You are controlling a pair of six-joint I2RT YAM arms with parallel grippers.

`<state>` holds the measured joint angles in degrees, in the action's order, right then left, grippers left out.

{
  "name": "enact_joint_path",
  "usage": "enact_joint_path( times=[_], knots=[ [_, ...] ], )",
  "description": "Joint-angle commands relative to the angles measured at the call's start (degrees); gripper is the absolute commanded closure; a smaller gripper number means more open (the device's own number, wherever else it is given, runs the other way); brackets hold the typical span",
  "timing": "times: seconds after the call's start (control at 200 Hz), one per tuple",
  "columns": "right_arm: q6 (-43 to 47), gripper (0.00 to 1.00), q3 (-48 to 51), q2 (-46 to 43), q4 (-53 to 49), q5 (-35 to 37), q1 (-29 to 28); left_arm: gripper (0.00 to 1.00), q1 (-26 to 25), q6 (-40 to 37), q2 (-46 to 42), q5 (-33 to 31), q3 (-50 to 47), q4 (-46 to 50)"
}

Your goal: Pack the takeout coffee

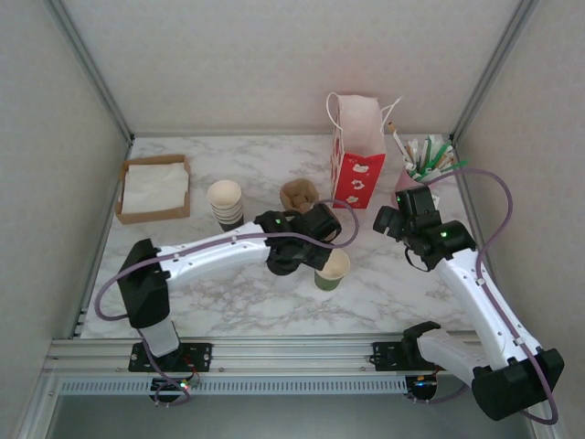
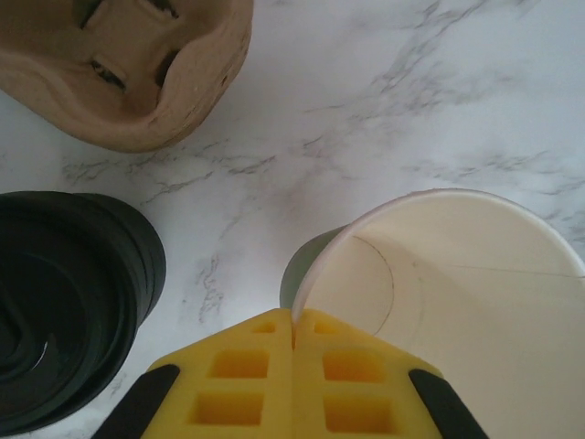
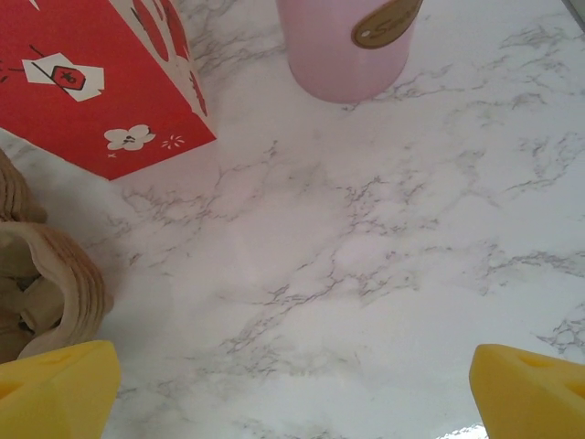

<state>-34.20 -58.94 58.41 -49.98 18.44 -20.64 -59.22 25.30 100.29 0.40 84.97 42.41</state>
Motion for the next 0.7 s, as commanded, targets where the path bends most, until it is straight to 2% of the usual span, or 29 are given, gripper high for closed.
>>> enact_joint_path(
  times=[0.0, 0.155, 0.561, 0.696],
  knots=[
    [-2.08, 0.01, -0.01, -0.75, -0.88, 1.34, 0.29, 1.0, -0.37, 0.43, 0.94, -5.18, -0.4, -0.22],
    [-1.74, 0.01, 0.66, -0.87, 0.05, 0.54, 0.26, 1.0, -0.43, 1.07, 1.75, -7.16, -1.22, -0.67],
    [-1.4, 0.01, 1.15, 0.56, 1.45, -2.52, 0.25, 1.0, -0.19, 4.78, 1.59, -6.11, -5.86, -3.61],
    [-1.3, 0.01, 1.02, 0.58, 1.69, -3.04, 0.32, 0.85, -0.11, 5.42, 1.08, -6.56, -5.73, -2.97]
  ],
)
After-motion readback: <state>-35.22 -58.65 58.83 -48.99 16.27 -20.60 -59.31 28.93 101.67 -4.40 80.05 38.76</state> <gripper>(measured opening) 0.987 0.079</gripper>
